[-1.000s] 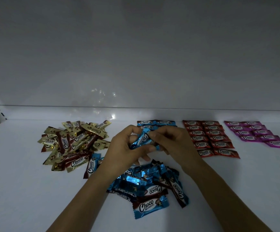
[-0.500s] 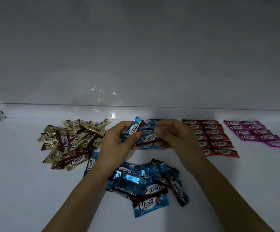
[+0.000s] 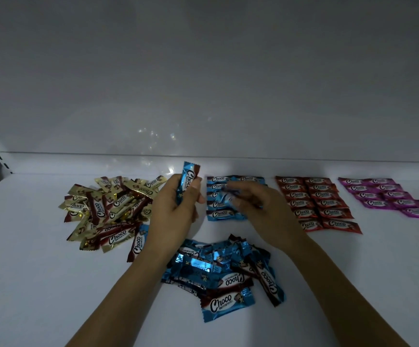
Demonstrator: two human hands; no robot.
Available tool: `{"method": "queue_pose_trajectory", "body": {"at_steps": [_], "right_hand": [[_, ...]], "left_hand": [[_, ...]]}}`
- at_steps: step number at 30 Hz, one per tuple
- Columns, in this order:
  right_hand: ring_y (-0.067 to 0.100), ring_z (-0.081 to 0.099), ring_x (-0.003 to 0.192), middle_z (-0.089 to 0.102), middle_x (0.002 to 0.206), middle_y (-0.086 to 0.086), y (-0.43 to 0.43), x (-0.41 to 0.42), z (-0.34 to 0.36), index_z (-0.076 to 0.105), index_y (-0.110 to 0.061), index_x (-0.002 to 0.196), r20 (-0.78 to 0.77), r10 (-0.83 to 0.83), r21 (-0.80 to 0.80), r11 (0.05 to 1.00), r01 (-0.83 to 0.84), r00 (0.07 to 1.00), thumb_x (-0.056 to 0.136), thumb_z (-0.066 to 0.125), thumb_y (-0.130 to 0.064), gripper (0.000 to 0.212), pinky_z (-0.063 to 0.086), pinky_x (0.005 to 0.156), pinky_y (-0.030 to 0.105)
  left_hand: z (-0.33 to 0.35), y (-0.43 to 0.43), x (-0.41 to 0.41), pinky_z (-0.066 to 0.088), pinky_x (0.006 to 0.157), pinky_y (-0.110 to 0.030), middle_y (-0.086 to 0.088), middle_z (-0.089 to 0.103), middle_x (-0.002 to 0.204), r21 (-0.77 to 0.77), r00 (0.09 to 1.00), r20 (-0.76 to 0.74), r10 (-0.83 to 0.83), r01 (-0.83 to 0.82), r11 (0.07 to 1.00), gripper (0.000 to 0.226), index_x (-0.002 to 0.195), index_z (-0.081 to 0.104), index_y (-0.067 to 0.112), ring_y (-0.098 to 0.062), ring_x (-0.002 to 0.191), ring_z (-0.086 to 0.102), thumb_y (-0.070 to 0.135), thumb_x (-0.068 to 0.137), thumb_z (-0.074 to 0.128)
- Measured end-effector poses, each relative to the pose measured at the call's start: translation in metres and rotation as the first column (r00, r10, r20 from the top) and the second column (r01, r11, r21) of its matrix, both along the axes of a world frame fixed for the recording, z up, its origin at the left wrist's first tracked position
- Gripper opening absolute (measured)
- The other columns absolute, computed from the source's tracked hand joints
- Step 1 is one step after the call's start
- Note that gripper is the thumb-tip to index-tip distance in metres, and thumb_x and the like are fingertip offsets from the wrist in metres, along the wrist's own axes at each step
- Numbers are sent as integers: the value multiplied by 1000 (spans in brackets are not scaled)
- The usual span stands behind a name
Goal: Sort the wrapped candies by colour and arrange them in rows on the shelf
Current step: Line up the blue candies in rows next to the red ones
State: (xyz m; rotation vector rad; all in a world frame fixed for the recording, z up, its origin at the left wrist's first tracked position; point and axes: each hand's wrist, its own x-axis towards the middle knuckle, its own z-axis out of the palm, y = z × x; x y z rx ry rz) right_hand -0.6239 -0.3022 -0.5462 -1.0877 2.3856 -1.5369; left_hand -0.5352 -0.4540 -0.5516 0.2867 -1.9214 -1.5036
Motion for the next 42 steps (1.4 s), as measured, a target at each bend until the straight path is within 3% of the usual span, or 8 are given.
{"method": "queue_pose_trajectory", "body": {"at_steps": [3, 7, 11, 16, 22, 33, 37, 42], "right_hand": [[-6, 61, 80, 65, 85, -18, -5, 2, -10, 68, -24, 92, -95, 71, 179, 982, -53, 993, 84, 69, -18, 10, 45, 73, 8], [6, 55, 87, 61, 87, -16, -10, 2, -21, 73, -29, 86, -259, 55, 293, 956, 25, 964, 79, 73, -33, 8, 39, 91, 36], [6, 37, 96, 53, 98, -9, -11, 4, -20, 73, -30, 90, -399, 6, 349, 926, 146, 917, 78, 70, -43, 18, 19, 82, 26], [4, 40, 93, 55, 95, -9, -13, -1, -23, 71, -27, 95, -462, -16, 306, 936, 177, 886, 81, 69, -40, 20, 27, 85, 25], [3, 63, 80, 69, 81, -7, -4, 4, 4, 71, -15, 91, 203, 68, -268, 963, -12, 977, 84, 61, -25, 16, 48, 72, 12], [4, 65, 70, 69, 77, -3, -3, 6, 12, 62, -2, 84, 379, 84, -404, 911, 83, 921, 89, 58, -10, 10, 47, 60, 11], [1, 64, 72, 68, 83, -4, 11, -11, 17, 65, -14, 87, 240, -59, -279, 952, 127, 969, 94, 52, -8, 15, 47, 62, 11], [-8, 58, 79, 65, 89, -17, 28, -28, 7, 70, -21, 98, -62, -11, 139, 990, 20, 998, 91, 59, -10, 17, 45, 69, 10]], "left_hand": [[0, -3, -1, 39, 47, -15, 7, 57, 58, 27, 998, -23, 61, -61, 998, 24, 81, 55, 6, -6, 45, 47, 23, 98, 51], [-1, -3, -1, 41, 49, -18, 10, 56, 55, -17, 998, -4, 65, -65, 998, 23, 78, 56, 13, -5, 46, 46, 24, 97, 53], [-3, -2, -1, 32, 54, -27, 12, 53, 56, -55, 998, 52, 43, -40, 998, 26, 80, 57, 16, -3, 47, 41, 29, 99, 46], [-3, 2, -1, 35, 46, -19, 3, 65, 68, 24, 996, 59, -63, 62, 998, 17, 88, 51, 19, -6, 43, 43, 20, 102, 40], [-4, 8, 4, 38, 43, -24, 1, 74, 80, -64, 943, 82, -322, 328, 943, 23, 111, 47, 24, -14, 42, 46, 34, 90, 51], [-11, 2, 1, 50, 54, -24, 0, 68, 74, -218, 982, 49, -184, 190, 957, 16, 86, 65, 20, -14, 70, 65, 34, 92, 60], [-24, -8, -4, 41, 80, -19, 9, 65, 107, -650, 992, 125, 29, 60, 757, 26, 104, 68, 25, -11, 102, 53, 39, 82, 69], [-33, -9, -7, 36, 87, -43, 2, 62, 121, -802, 984, 171, 46, 112, 587, 23, 89, 73, 33, -17, 115, 43, 45, 71, 67]]}}
